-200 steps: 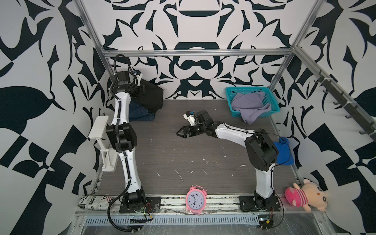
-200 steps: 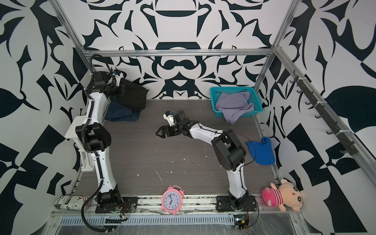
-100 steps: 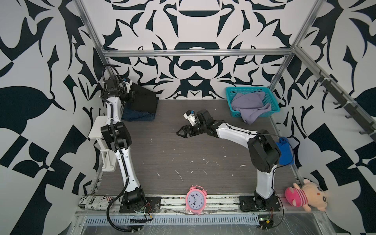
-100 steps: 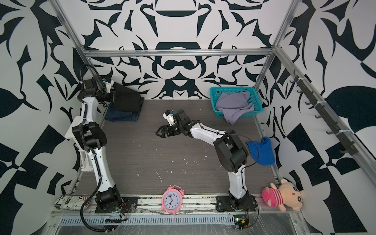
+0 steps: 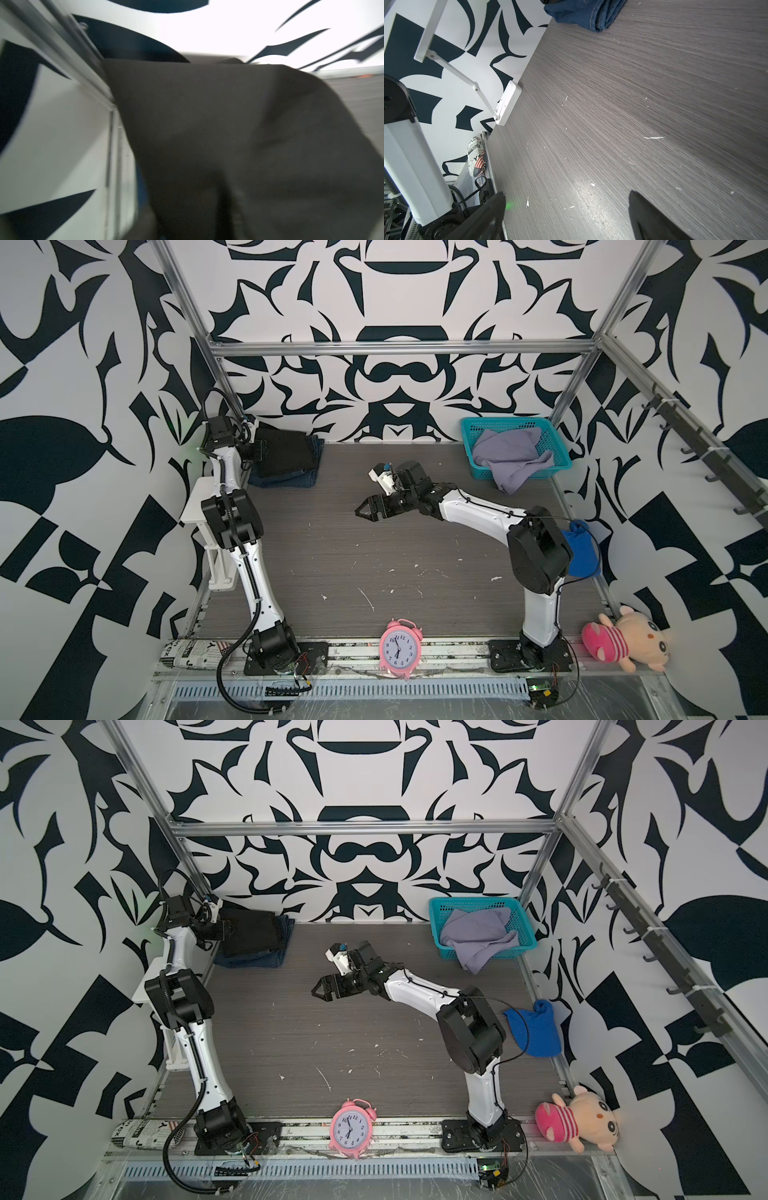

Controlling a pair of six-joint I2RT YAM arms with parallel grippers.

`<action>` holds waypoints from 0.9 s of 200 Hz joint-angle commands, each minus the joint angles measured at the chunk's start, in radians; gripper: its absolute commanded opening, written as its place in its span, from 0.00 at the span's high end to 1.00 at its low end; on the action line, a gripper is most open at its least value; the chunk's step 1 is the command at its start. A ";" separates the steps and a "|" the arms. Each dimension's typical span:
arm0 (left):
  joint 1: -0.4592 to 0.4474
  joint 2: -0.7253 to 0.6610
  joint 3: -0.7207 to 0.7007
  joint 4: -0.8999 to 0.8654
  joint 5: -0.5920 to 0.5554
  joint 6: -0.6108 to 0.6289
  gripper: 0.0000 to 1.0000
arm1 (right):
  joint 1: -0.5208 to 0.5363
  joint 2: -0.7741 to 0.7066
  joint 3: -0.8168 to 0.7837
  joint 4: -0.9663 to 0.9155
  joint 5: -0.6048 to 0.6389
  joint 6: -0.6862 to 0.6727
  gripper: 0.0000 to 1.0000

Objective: Fold and stack skirts
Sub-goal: Place the skirt on the skirt.

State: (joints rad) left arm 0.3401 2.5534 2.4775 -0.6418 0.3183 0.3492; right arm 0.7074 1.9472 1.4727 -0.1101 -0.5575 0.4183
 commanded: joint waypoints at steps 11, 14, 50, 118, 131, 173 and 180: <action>-0.046 -0.059 0.036 0.043 -0.226 0.011 0.04 | 0.011 -0.015 0.046 0.007 -0.012 -0.008 0.04; -0.051 -0.064 0.047 0.038 -0.234 0.011 0.04 | 0.012 -0.013 0.047 0.010 -0.012 -0.008 0.04; -0.103 -0.154 0.138 0.031 -0.291 -0.033 0.11 | 0.018 -0.007 0.057 0.022 -0.016 -0.003 0.05; -0.150 -0.312 -0.024 0.025 -0.274 -0.160 0.26 | 0.018 -0.055 0.014 0.055 0.002 -0.015 0.05; -0.160 -0.331 -0.102 0.043 -0.235 -0.205 0.28 | 0.018 -0.061 0.005 0.059 0.005 -0.019 0.05; -0.281 -0.368 -0.351 0.099 -0.289 -0.179 0.16 | 0.018 -0.089 -0.027 0.056 0.024 -0.034 0.05; -0.302 -0.365 -0.376 0.107 -0.337 -0.149 0.12 | 0.017 -0.097 -0.036 0.054 0.024 -0.041 0.05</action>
State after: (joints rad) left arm 0.1356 2.1780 2.2120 -0.5423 0.0616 0.1646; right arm 0.7197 1.9312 1.4601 -0.0849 -0.5480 0.4091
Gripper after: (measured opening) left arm 0.830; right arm 0.955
